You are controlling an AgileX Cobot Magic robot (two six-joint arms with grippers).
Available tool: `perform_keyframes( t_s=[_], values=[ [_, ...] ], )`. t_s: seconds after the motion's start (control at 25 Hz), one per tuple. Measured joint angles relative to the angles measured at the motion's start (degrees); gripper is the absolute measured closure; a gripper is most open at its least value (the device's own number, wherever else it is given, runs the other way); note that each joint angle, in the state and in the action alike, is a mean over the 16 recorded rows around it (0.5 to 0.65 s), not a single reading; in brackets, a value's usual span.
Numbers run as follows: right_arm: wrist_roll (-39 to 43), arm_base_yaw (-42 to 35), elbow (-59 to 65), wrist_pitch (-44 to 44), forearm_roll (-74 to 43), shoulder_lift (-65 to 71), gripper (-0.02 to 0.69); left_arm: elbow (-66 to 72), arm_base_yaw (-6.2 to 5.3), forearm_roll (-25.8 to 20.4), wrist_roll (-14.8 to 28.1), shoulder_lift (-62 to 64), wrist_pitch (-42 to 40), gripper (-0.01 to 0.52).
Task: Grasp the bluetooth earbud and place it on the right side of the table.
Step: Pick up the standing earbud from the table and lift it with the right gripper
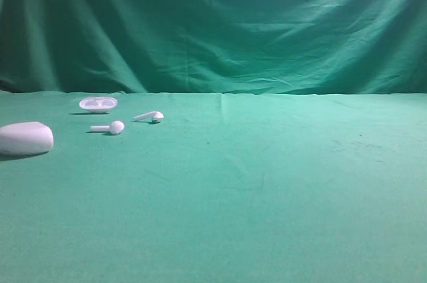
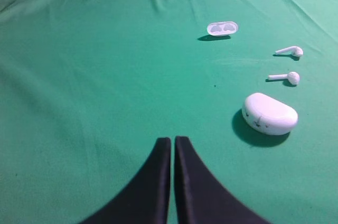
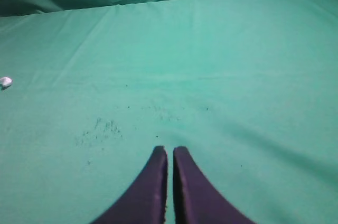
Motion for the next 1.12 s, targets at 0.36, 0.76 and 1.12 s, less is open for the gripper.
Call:
perform_keyframes(
  t_s=[0.36, 0.76, 1.12],
  values=[
    [0.1, 0.0, 0.0, 0.0, 0.0, 0.0, 0.665, 0.0, 0.0, 0.0, 0.0, 0.0, 0.0, 0.514],
    [0.1, 0.0, 0.0, -2.8, 0.5, 0.0, 0.665, 0.0, 0.0, 0.0, 0.0, 0.0, 0.0, 0.514],
    [-0.1, 0.0, -1.8, -18.3, 4.4, 0.5, 0.665, 0.0, 0.0, 0.0, 0.0, 0.0, 0.0, 0.514]
  ],
)
